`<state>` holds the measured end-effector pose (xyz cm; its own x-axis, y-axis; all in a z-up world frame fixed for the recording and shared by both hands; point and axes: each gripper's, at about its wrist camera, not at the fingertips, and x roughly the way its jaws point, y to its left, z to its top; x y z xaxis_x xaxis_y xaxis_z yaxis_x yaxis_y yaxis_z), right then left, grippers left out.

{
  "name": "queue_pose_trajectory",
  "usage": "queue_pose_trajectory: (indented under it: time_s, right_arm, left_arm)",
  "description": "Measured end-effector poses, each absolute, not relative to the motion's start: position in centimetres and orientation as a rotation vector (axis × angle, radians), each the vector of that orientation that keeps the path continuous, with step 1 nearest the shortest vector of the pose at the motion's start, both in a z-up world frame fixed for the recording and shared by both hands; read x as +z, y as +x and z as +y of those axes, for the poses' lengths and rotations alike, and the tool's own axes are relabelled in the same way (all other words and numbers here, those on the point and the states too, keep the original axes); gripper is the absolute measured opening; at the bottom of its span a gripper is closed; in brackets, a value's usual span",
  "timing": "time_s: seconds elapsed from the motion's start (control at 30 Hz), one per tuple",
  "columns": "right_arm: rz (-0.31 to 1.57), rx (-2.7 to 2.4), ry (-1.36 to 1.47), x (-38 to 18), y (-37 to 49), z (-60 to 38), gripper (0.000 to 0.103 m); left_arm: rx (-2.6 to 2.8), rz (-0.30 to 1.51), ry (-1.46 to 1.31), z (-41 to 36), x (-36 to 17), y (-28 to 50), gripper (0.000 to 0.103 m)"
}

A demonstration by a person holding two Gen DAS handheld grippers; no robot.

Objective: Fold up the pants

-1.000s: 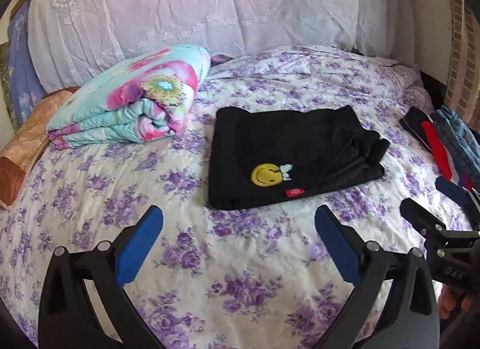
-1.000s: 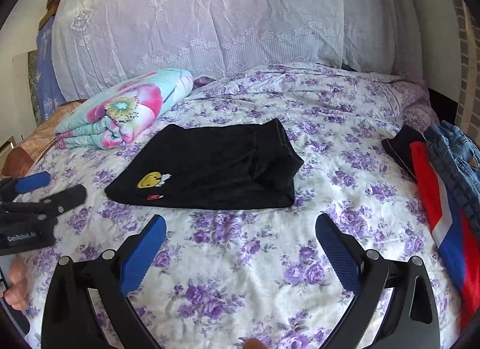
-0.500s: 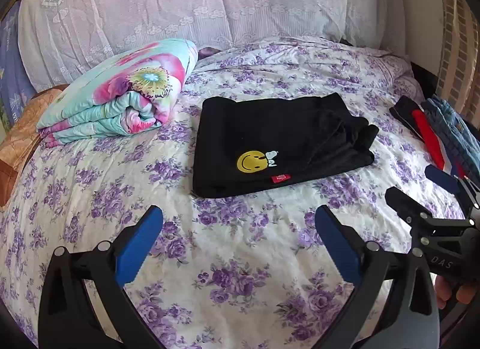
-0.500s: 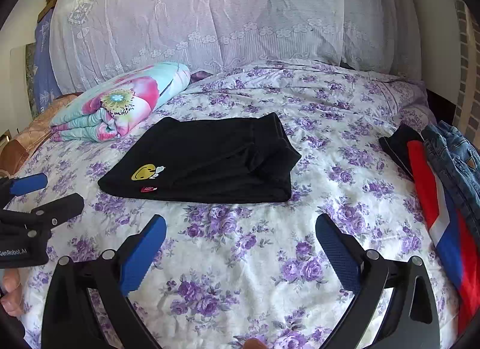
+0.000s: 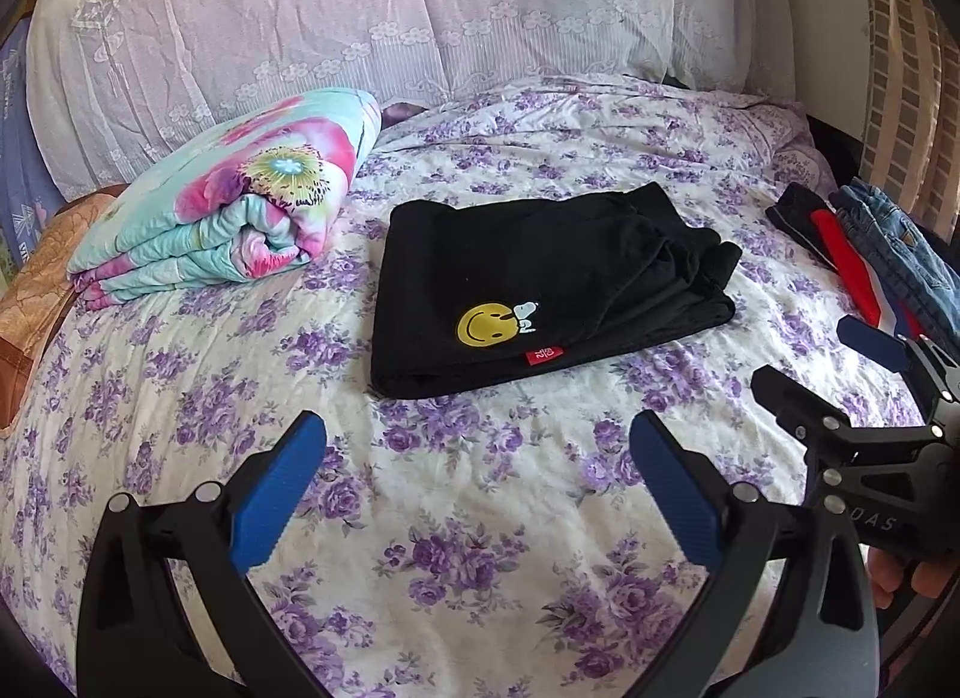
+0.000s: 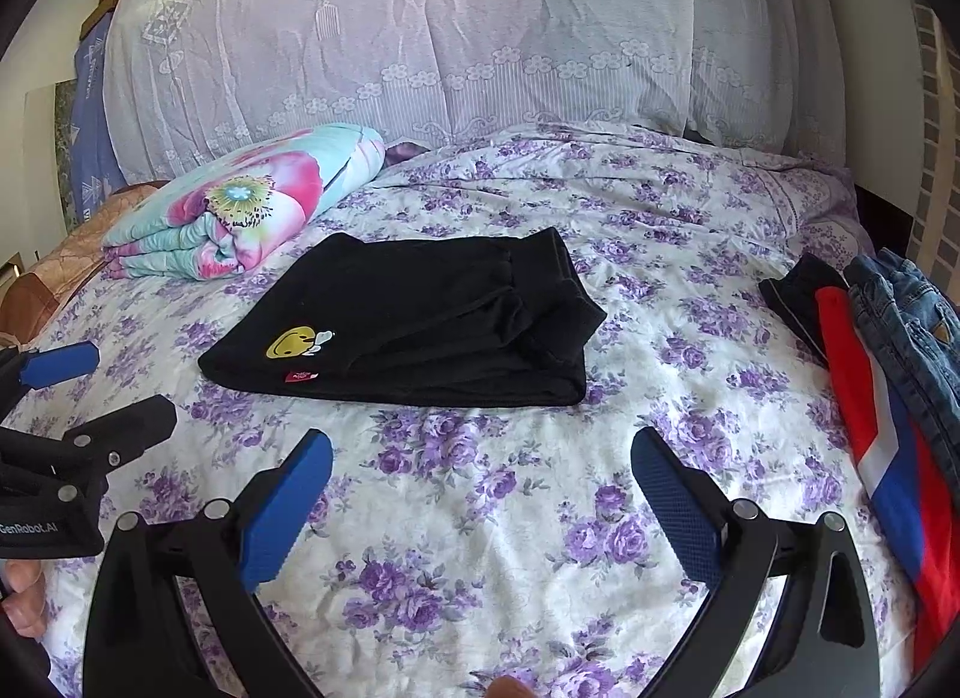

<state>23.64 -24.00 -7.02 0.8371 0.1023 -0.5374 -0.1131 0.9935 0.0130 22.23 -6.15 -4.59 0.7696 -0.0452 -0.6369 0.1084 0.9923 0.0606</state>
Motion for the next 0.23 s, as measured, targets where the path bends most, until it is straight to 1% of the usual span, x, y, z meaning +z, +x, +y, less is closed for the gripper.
queue_pose_trajectory:
  time_s: [0.23]
  right_arm:
    - [0.568,0.113,-0.019,-7.01,23.61,-23.93,0.1]
  left_arm:
    - [-0.069,0.692,0.084,-5.9,-4.64,22.37,0.099]
